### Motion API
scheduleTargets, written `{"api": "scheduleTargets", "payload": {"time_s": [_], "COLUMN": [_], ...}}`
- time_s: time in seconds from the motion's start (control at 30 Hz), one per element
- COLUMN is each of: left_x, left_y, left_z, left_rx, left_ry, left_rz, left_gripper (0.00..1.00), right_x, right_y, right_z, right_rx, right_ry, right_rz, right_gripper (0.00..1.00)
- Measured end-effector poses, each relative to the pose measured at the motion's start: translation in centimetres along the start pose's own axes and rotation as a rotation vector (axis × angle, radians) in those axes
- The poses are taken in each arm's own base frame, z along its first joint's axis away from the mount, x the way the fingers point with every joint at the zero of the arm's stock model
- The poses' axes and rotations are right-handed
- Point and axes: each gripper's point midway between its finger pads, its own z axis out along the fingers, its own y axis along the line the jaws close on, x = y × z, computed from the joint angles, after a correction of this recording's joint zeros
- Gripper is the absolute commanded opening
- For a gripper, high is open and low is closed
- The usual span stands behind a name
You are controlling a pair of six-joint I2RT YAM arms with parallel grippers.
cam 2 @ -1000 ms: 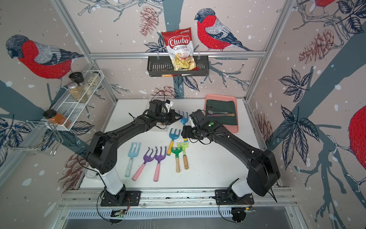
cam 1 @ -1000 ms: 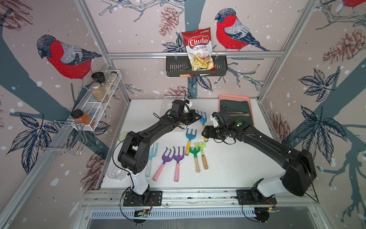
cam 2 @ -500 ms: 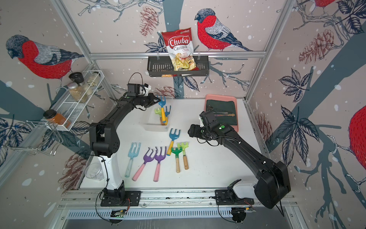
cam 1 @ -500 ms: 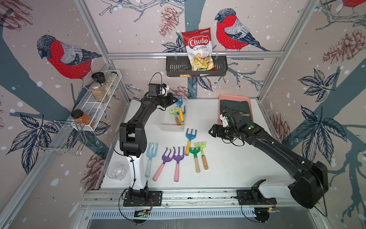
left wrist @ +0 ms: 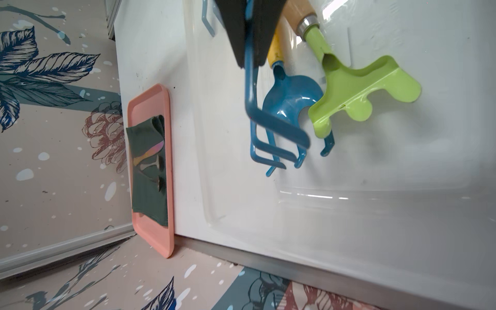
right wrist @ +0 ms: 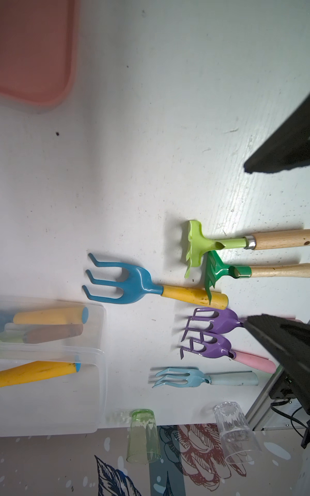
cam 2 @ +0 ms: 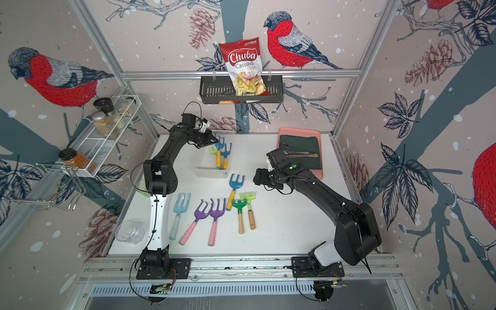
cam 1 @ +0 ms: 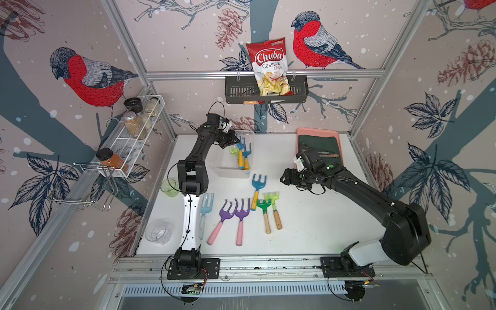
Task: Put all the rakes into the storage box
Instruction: Place the rake in the storage box.
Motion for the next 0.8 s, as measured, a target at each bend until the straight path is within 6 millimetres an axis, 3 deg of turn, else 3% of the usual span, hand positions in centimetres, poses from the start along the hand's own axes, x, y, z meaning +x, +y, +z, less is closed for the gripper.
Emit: {"api": "scheduleTargets", "payload": {"time_s": [0.23, 0.43, 0.57, 0.8], "left_x": [2.5, 2.9, 2.6, 2.9], "left_y": [0.8, 1.6, 1.9, 2.2], "left_z": [2.8, 3.4, 3.5, 3.6], "left_rx": [-0.005, -0.015, -0.029, -0.040], "left_ry": [0.068, 0.073, 0.060, 0.064], "left_rz": [-0.019, -0.027, -0.020, -0.027], "left_gripper": [0.00, 0.00, 0.18, 0.32], "right_x": [0.3, 0.8, 1.0, 1.2], "right_y": [-0.1, -0.3, -0.5, -0.6], "right_z": [0.5, 0.7, 0.9, 0.7], "right_rx": [-0.002, -0.005, -0.005, -0.008], "right_ry": [0.015, 0.025, 0.029, 0.026], "right_rz": [-0.001, 0.000, 0.003, 0.002], "right_gripper": [0.85, 0.85, 0.85, 0.85]}}
